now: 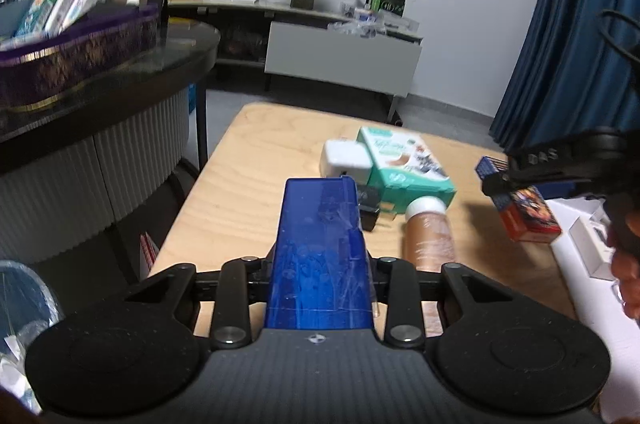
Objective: Organize rigid objects
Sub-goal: 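Lift the blue case with left tool while right tool grasps the card box, then carry the blue case with left tool while right tool carries the card box over the orange-rimmed box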
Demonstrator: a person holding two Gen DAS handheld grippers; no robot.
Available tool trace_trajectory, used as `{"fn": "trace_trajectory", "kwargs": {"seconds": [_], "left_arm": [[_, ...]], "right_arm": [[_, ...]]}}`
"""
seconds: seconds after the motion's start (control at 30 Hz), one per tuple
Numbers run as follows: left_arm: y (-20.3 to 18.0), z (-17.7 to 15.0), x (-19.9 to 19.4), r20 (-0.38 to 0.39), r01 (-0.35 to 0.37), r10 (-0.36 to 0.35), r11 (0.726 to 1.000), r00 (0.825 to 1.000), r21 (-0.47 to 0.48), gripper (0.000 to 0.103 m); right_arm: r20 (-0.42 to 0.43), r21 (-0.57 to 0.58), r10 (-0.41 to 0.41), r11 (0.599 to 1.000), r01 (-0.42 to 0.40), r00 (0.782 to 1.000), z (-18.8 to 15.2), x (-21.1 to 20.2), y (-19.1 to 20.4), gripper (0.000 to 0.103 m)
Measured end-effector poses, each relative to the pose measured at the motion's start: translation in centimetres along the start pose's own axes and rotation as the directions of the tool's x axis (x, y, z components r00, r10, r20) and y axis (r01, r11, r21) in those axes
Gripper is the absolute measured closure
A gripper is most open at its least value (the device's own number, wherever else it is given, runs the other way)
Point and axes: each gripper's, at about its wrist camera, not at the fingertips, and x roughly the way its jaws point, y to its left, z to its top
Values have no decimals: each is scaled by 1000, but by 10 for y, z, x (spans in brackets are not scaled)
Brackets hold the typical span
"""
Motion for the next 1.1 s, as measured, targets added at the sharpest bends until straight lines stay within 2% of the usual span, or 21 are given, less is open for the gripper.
{"fn": "trace_trajectory", "kwargs": {"seconds": [0.17,0.33,0.4,0.63,0.9,1.1], "left_arm": [[-12,8,-20,11,9,-9,1000,1000,4,70],[-33,10,-37,-8,65,-66,998,998,-16,70],[-43,9,-42,-24,94,-95,995,995,-32,70],[-93,4,-64,-26,150,-148,987,989,55,70],[-151,2,-81,-9,225,-226,962,974,156,70],[-183,-5,-90,15,249,-257,947,966,204,70]], "right_arm": [[35,11,40,999,-40,999,-13,-48,-8,32],[69,45,49,998,-52,996,-36,-95,-25,32],[90,53,33,998,-38,995,-46,-113,-34,32],[159,114,-27,993,9,987,-77,-165,-72,32],[246,152,-120,985,84,962,-104,-214,-112,32],[293,170,-160,979,113,943,-122,-236,-132,32]]}}
